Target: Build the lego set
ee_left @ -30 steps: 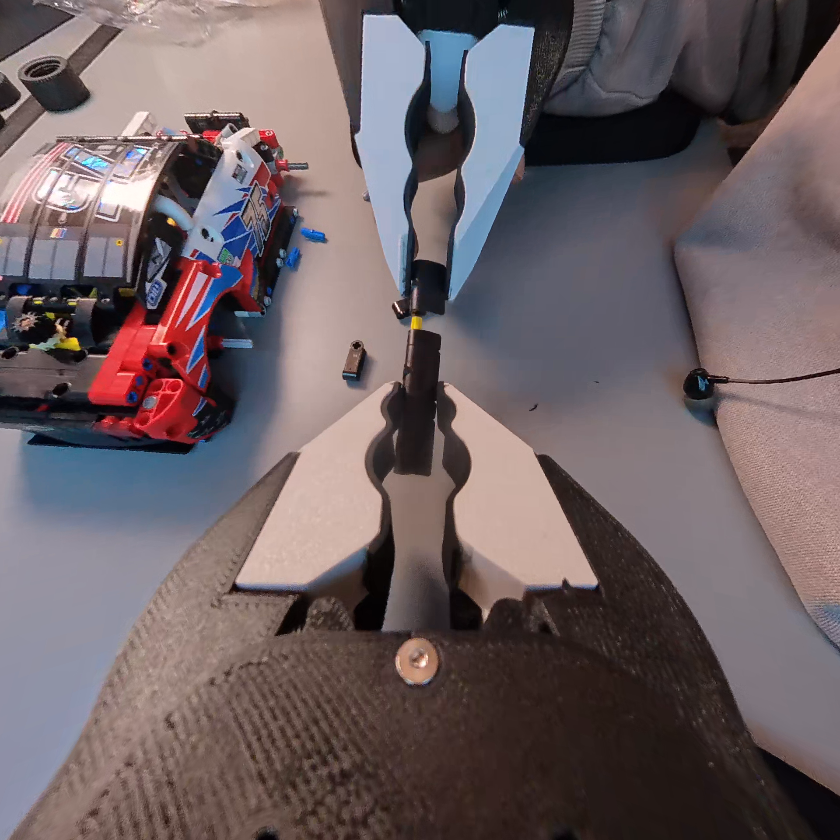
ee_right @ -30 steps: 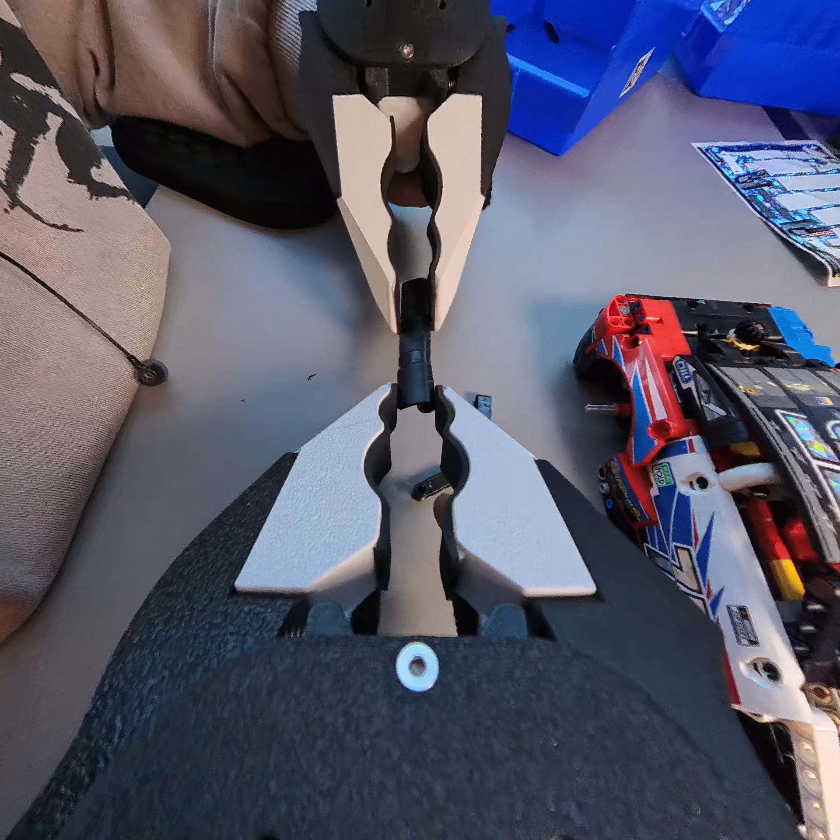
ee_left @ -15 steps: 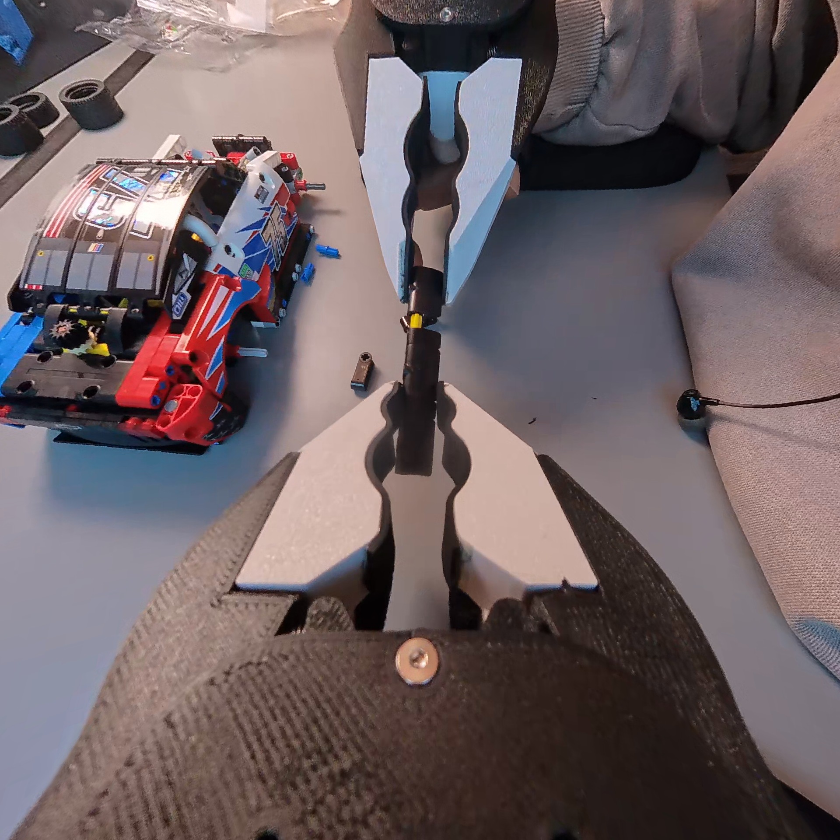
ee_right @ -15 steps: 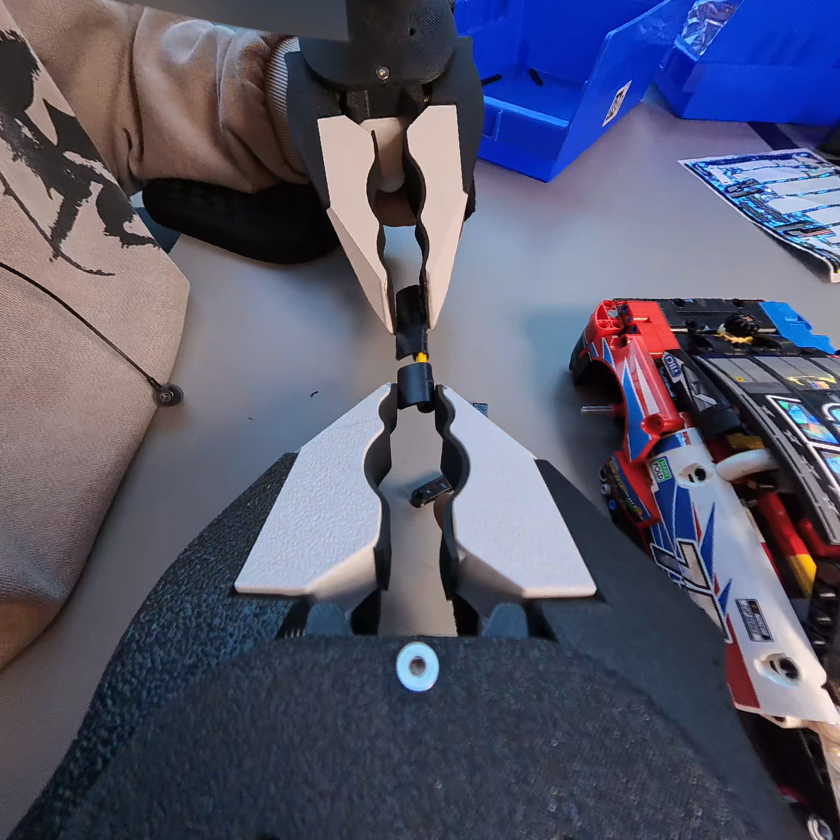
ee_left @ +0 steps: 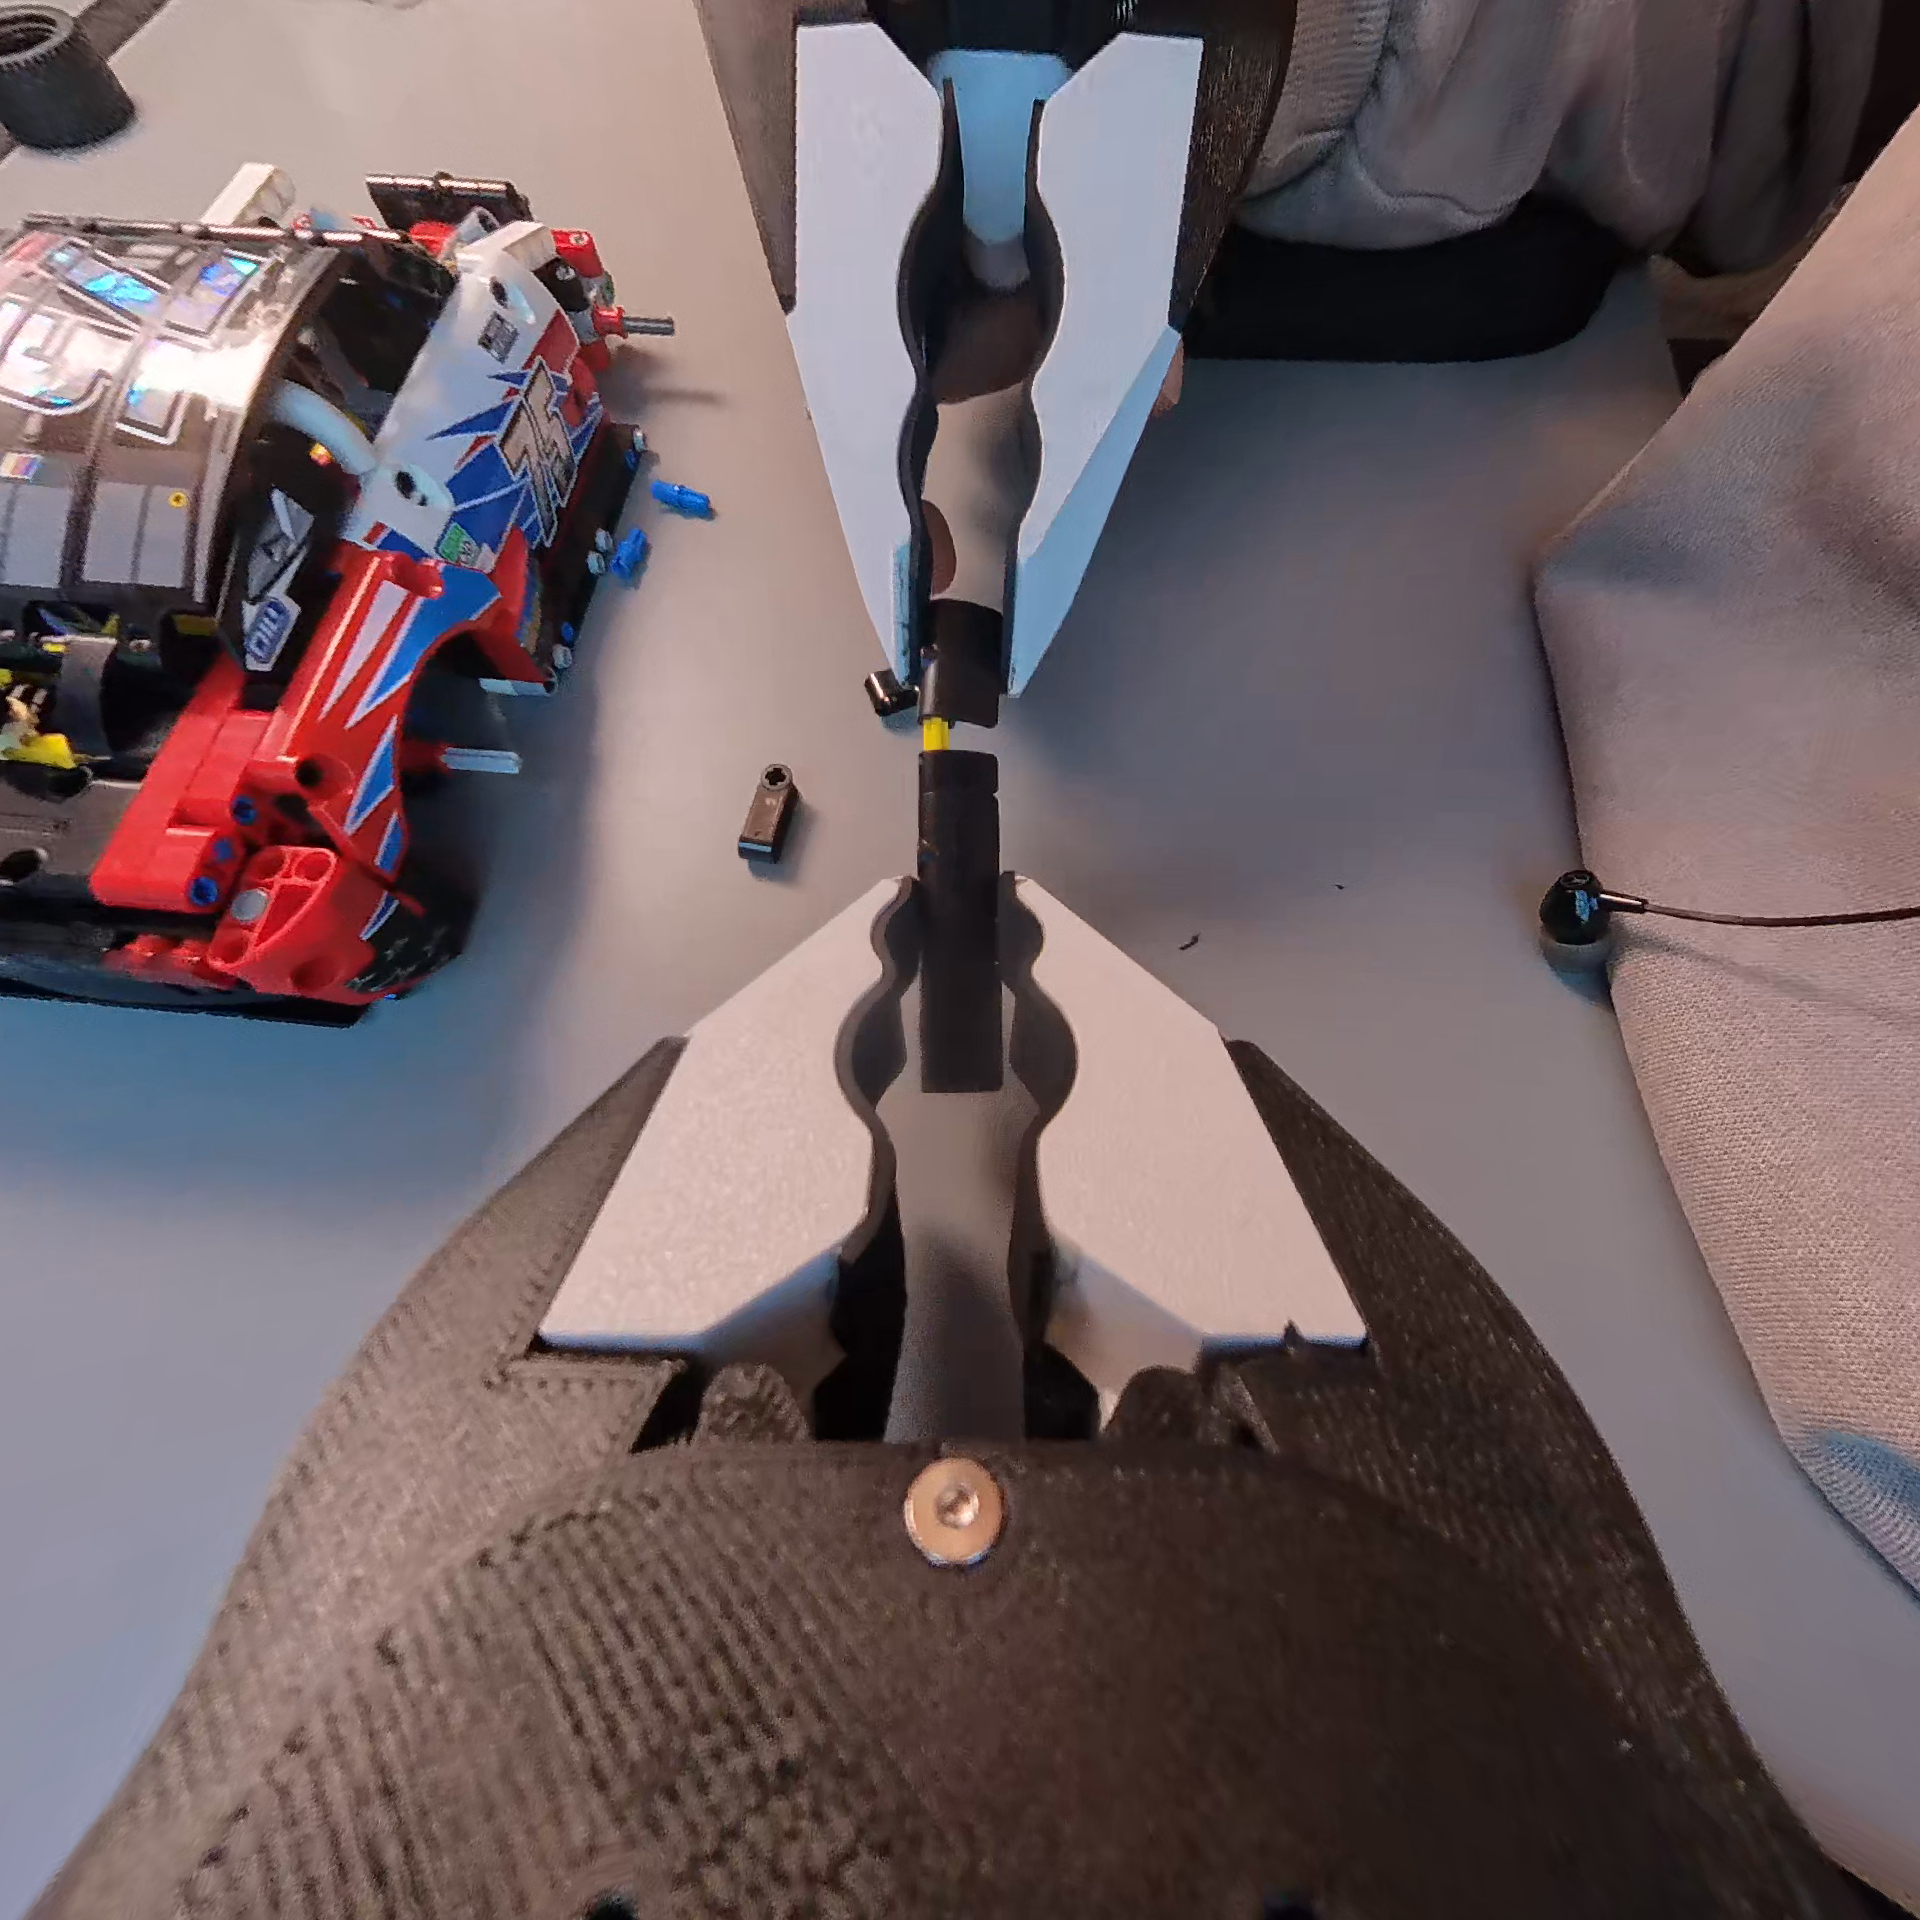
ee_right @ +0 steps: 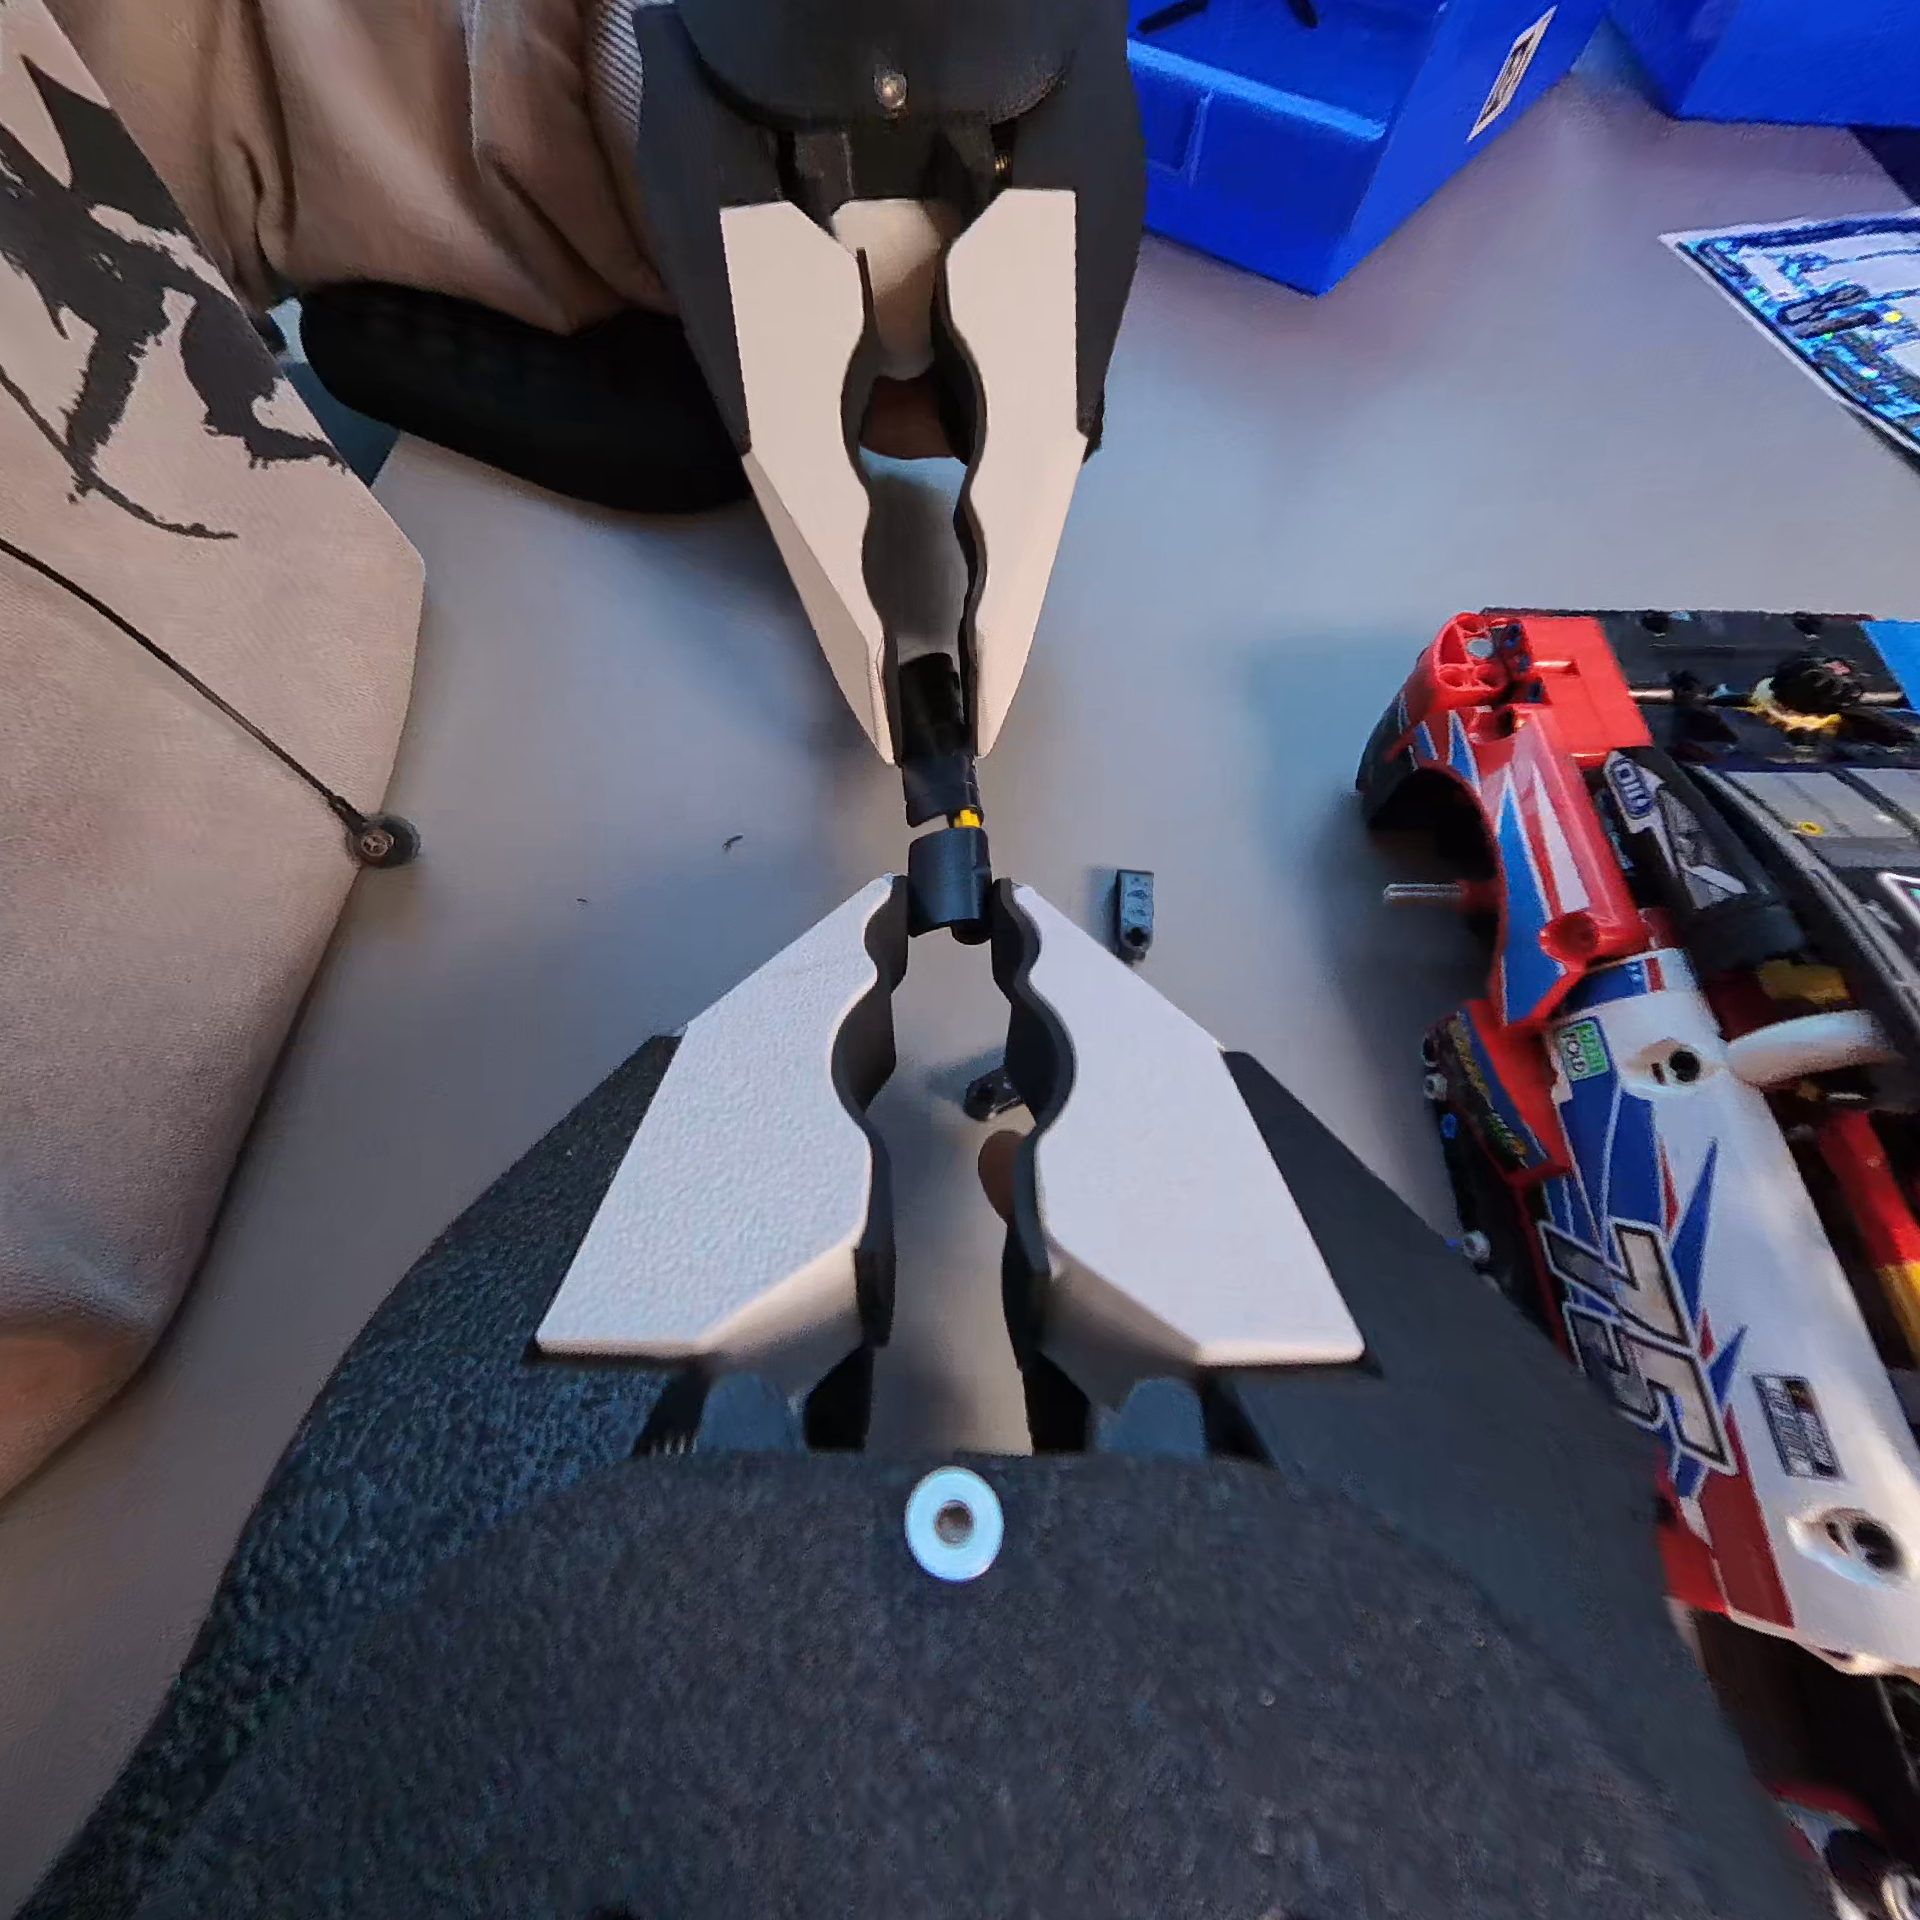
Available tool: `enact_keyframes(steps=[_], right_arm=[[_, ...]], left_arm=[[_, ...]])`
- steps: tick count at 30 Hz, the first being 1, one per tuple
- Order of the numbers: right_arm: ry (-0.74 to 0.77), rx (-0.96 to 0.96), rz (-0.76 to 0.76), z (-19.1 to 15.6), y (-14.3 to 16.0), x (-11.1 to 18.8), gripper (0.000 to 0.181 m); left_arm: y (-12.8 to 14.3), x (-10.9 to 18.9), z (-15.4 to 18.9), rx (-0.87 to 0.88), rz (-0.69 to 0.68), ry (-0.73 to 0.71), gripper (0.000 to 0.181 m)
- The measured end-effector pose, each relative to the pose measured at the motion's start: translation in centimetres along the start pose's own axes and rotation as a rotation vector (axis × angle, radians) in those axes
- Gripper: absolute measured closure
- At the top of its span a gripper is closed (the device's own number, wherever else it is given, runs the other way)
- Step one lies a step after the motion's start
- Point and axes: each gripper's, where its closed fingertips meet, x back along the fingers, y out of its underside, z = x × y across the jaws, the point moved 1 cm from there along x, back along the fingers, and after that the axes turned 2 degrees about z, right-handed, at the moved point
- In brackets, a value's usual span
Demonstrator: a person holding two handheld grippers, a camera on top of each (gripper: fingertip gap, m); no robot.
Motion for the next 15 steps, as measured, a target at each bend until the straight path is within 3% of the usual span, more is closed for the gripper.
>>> enact_keyframes(steps=[8,15], right_arm=[[-0.037,0.025,-0.122,-0.9,1.9,-0.5,0.168],[-0.033,-0.001,-0.076,-1.0,1.6,-0.4,0.169]], left_arm=[[1.1,-1.3,1.0,0.008,-0.050,0.042,0.169],[0.9,-1.3,0.9,-0.004,-0.040,0.027,0.169]])
